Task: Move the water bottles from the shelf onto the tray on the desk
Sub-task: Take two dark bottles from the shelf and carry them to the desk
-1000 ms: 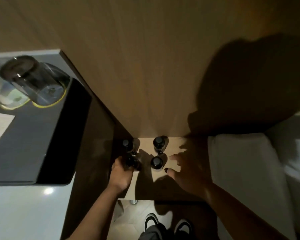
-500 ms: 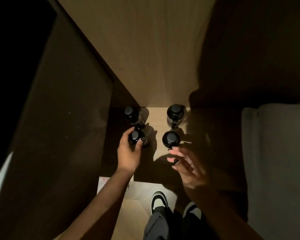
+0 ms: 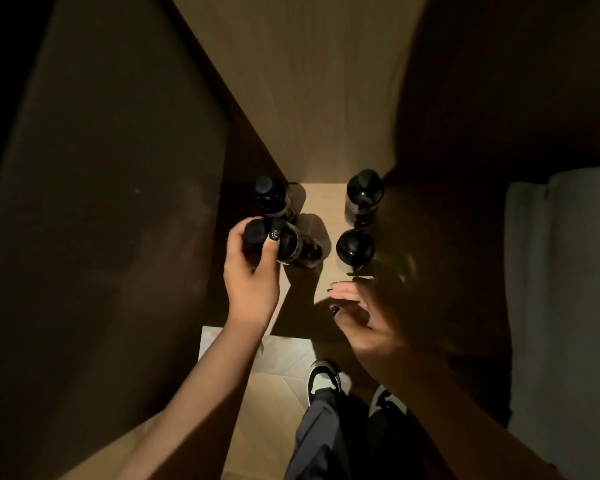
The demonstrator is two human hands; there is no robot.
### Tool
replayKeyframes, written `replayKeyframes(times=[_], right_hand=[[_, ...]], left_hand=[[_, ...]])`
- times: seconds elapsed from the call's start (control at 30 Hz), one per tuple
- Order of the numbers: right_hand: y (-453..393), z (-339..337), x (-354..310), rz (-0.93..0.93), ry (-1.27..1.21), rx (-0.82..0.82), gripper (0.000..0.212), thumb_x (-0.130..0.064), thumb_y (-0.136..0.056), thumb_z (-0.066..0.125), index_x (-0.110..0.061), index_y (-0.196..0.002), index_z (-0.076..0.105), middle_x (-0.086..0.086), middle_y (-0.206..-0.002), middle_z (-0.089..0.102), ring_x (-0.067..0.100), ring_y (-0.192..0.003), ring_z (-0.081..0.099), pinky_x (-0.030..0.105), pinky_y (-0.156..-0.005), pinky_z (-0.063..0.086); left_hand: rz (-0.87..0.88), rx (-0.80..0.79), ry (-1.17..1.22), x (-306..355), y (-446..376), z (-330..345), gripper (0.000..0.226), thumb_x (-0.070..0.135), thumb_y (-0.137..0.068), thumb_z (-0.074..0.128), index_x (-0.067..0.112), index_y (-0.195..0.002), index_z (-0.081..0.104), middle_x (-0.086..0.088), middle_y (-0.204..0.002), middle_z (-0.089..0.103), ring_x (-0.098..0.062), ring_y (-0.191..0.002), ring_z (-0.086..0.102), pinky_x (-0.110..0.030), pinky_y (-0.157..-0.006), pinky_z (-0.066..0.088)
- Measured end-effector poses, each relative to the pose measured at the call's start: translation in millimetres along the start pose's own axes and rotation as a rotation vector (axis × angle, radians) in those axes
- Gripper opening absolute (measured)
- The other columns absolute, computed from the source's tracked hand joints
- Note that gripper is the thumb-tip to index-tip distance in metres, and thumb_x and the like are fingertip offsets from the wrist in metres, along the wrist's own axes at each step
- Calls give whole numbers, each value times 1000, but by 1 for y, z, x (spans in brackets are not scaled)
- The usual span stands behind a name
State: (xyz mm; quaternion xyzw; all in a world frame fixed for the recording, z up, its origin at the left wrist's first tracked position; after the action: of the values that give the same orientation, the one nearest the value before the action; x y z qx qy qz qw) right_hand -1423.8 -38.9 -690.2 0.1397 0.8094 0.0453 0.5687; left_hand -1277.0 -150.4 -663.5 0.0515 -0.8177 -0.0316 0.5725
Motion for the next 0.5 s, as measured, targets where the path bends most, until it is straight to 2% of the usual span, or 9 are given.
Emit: replayKeyframes(times=[0.1, 0.13, 0.2, 0.27, 0.33, 0.37, 0.43, 0.5], right_hand=[[-5, -16, -21, -169, 151, 112, 25, -15, -88, 59, 1, -104, 69, 9, -106, 66, 9, -94, 62, 9, -84, 47], [-7, -21, -29, -223, 191, 145, 29, -17, -86, 62, 4, -105, 68, 12, -107, 66, 8, -96, 60, 8, -85, 46], [-14, -30, -38, -196, 122, 204, 47, -19, -78, 68, 5, -117, 59, 15, -114, 61, 11, -104, 57, 15, -83, 50], [-21, -34, -47, -195, 117, 214, 67, -18, -70, 76, 1, -128, 49, 17, -125, 54, 19, -115, 54, 14, -90, 47], [-26, -34, -46, -178, 168, 144, 78, -14, -64, 83, -1, -131, 46, 17, -128, 51, 22, -119, 50, -1, -95, 30], [-25, -33, -42, -169, 214, 131, 78, -16, -64, 84, -2, -131, 46, 16, -126, 53, 22, -117, 52, -4, -95, 26], [-21, -33, -29, -129, 243, 124, 74, -26, -71, 79, -9, -134, 44, 10, -128, 54, 18, -116, 53, 1, -96, 30], [-13, -32, -18, 3, 129, 80, 71, -31, -74, 76, -21, -135, 41, -2, -131, 51, 8, -117, 50, 6, -93, 34]], left_hand=[[53, -12, 92, 33, 12, -9, 23, 8, -93, 55, 18, -113, 54, 10, -106, 58, -2, -103, 57, -17, -89, 47], [74, -30, 122, 44, 15, -11, 22, 8, -93, 54, 19, -112, 54, 10, -105, 58, -1, -102, 57, -18, -88, 48], [102, -70, 187, 60, 19, -11, 20, 9, -94, 52, 21, -110, 55, 12, -103, 59, 2, -99, 57, -18, -84, 48], [100, -105, 240, 67, 19, -8, 17, 17, -93, 52, 23, -108, 56, 16, -100, 62, 1, -99, 58, -19, -84, 48], [45, -143, 275, 64, 17, -1, 21, 26, -89, 53, 23, -109, 58, 15, -103, 63, -6, -104, 59, -26, -88, 50], [5, -163, 283, 60, 17, 3, 22, 30, -90, 54, 23, -110, 59, 10, -106, 64, -11, -106, 60, -29, -89, 51], [-51, -192, 295, 54, 19, 11, 25, 36, -90, 54, 22, -111, 60, 2, -107, 64, -16, -106, 61, -29, -85, 52], [-59, -224, 286, 50, 23, 19, 27, 36, -89, 52, 19, -108, 61, 1, -104, 64, -16, -102, 62, -26, -81, 52]])
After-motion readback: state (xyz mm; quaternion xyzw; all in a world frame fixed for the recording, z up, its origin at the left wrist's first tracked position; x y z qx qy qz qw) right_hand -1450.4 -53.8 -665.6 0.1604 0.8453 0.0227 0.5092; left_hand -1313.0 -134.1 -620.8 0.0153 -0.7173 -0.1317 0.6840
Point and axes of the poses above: each hand's wrist, its own y-axis away from the middle knuckle, its own z-axis out of the palm, x = y × z, the point moved 6 cm from there along -y, towards the middle knuckle
